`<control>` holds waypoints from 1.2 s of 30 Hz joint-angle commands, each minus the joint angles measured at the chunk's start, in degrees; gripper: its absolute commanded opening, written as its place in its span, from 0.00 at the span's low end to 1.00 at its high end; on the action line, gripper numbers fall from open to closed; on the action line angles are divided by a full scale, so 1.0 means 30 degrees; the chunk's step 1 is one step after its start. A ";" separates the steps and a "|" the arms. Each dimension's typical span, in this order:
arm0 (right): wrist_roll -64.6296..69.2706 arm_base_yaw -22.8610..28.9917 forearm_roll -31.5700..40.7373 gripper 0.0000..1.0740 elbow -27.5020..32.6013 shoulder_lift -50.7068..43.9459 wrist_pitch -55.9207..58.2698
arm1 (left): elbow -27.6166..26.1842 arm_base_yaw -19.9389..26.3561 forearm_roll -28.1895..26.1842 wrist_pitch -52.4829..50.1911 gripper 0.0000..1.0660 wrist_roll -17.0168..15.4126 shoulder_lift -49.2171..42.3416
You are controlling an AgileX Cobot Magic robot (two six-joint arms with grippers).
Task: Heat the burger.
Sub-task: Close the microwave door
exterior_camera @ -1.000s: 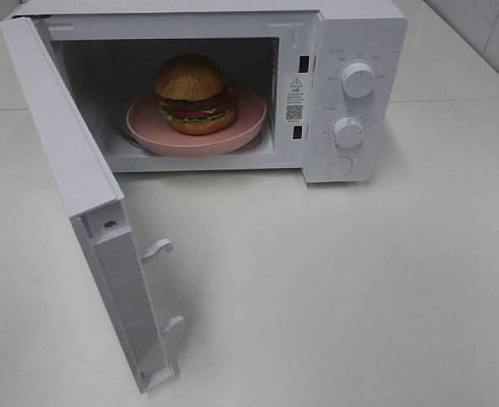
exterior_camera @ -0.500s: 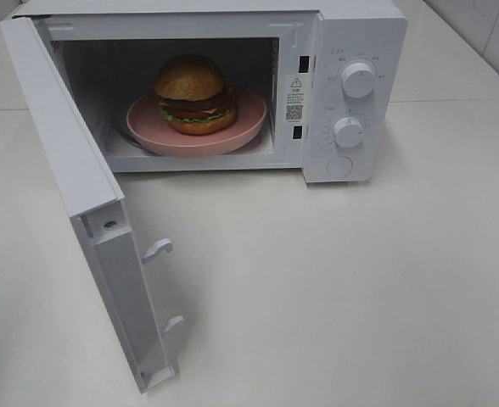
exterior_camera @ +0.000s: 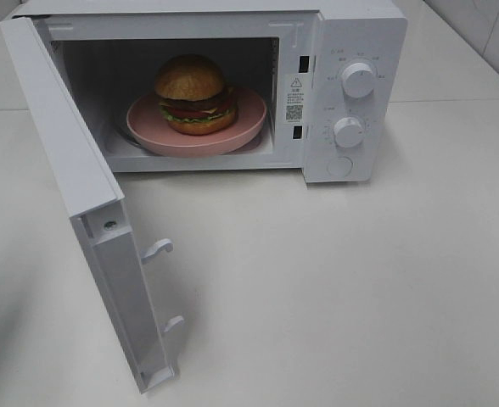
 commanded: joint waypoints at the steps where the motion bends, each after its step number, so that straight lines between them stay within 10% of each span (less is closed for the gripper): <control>1: -0.0306 -0.0095 0.0057 0.68 0.0057 -0.0573 -0.0172 | 0.0019 -0.0095 -0.3915 -0.2292 0.00 0.3495 0.3056; 18: -0.0306 -0.0095 0.0057 0.68 0.0057 -0.0573 -0.0172 | -0.2406 -0.0573 -1.2204 -0.2177 0.00 1.2510 1.0791; 36: -0.0306 -0.0095 0.0038 0.68 0.0057 -0.0573 -0.0172 | -0.2960 -0.6245 -1.2319 -0.7487 0.00 1.2452 1.4305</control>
